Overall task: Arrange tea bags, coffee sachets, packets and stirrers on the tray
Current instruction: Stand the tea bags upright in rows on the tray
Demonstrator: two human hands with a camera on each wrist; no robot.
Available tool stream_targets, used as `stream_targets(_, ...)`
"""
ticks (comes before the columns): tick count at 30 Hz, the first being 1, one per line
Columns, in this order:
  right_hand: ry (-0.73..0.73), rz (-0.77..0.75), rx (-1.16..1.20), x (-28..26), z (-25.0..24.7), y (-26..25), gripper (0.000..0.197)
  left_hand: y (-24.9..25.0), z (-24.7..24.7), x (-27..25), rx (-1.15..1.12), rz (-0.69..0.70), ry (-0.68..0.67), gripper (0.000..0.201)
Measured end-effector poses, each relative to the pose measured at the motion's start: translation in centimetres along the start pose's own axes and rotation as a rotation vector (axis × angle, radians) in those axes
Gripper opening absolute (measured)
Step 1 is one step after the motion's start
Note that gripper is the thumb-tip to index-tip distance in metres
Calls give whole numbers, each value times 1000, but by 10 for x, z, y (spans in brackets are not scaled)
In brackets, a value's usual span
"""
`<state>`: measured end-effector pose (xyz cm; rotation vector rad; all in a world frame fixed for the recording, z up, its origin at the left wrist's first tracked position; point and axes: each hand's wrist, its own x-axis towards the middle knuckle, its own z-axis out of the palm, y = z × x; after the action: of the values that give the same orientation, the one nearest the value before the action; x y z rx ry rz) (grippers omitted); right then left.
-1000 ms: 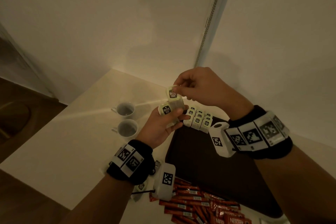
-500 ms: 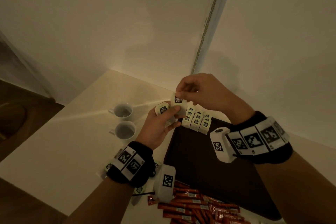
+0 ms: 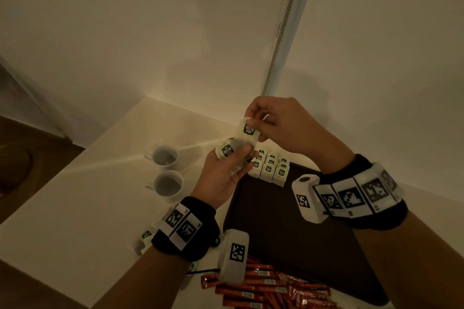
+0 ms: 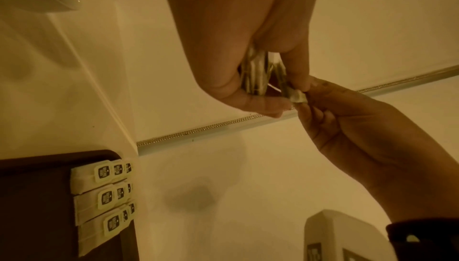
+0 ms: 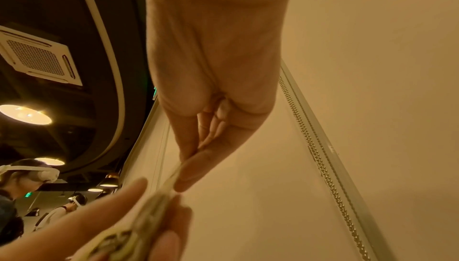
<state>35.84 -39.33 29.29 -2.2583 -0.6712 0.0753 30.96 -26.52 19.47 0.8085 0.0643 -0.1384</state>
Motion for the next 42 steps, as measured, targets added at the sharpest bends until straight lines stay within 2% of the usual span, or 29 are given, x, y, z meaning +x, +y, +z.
stream_targets(3, 39, -29, -30, 2, -2, 2, 4, -3, -1, 2, -23, 19, 42, 8)
stream_targets(11, 52, 7, -20, 4, -1, 17, 6, -9, -4, 5, 37, 28, 68, 7)
stream_targets(13, 57, 41, 48, 3, 0, 24, 7, -11, -11, 7, 62, 27, 108, 20)
stream_targets(15, 45, 82, 83, 2, 2, 39, 5, -11, -23, 10, 23, 18, 208, 35)
stream_targets(18, -55, 175, 19, 2, 17, 78, 8, -4, -42, 16, -62, -12, 327, 45)
stream_targets(22, -193, 371, -58, 0, 57, 138, 13, 6, -53, 21, -46, -35, 308, 53)
stream_targets(26, -322, 452, -121, -1, 95, 179, 14, 10, -56, 22, 30, -50, 298, 58)
stream_targets(30, -210, 492, -158, 7, 113, 207, 13, 9, -59, 23, 148, -87, 319, 63)
stream_targets(34, -102, 503, -145, 14, 116, 223, 11, 6, -62, 25, 163, -119, 336, 70)
stream_targets(42, -68, 542, -149, 25, 124, 240, 11, -3, -64, 31, 167, -121, 308, 78)
